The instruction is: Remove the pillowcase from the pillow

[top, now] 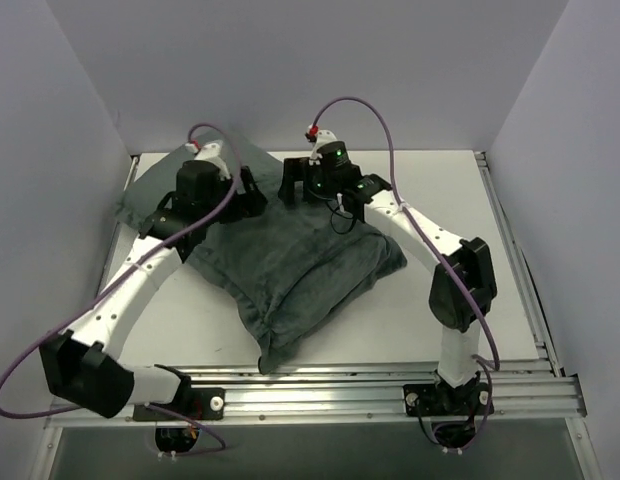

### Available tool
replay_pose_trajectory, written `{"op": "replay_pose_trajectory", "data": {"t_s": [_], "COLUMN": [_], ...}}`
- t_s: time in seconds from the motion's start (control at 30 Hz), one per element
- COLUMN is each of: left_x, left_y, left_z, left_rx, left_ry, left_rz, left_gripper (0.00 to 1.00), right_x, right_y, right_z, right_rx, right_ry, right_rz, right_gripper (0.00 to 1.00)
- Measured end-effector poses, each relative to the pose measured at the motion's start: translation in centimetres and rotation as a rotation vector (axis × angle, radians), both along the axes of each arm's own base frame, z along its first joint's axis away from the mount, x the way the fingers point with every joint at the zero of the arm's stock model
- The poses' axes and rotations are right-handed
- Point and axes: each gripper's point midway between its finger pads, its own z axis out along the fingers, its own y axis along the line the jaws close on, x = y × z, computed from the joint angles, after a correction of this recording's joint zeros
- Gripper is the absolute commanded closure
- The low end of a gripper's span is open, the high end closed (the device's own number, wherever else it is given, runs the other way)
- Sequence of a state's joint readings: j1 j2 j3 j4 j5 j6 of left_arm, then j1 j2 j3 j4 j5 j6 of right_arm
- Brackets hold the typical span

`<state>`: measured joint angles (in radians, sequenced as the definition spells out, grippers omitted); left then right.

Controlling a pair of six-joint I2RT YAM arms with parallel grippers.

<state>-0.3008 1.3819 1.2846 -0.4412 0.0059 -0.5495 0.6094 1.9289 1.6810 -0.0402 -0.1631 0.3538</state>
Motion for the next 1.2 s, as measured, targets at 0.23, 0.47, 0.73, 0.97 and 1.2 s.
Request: {"op": "replay_pose_trajectory", "data": {"t_s": [0.23, 0.47, 0.73, 0.97, 1.2], "left_x": [-10.2, -14.0, -14.5, -13.2, -10.5], "left_y": [-10.3, -14.6, -17.0, -16.3, -14.4], "left_z": [6.4, 4.3, -3.2, -2.4, -1.1], "left_rx": [0.199, 0.48, 0.802, 0.85, 0.866], "left_ry": [-0.288, -0.388, -0.295, -0.326, -0.343], "left_rz": [-0.442, -0.653, -0.746, -0.653, -0.512], "left_gripper": [0.06, 0.06, 0.06, 0.06, 0.06], "right_x": [-2.3, -5.8, -10.1, -11.7, -11.8], "right_y": [-5.5, -14.8, -18.8, -19.8, -19.3], "right_z": [6.5, 8.3, 2.6, 0.4, 0.4], "right_rx": [0.023, 0.064, 0.029, 0.017, 0.029], "right_ry": [-0.062, -0.079, 0.036, 0.089, 0.092], "right_rz": [-0.102, -0.299, -0.371, -0.384, -0.363], "right_gripper": [0.03, 0.0, 0.0, 0.0, 0.0]}}
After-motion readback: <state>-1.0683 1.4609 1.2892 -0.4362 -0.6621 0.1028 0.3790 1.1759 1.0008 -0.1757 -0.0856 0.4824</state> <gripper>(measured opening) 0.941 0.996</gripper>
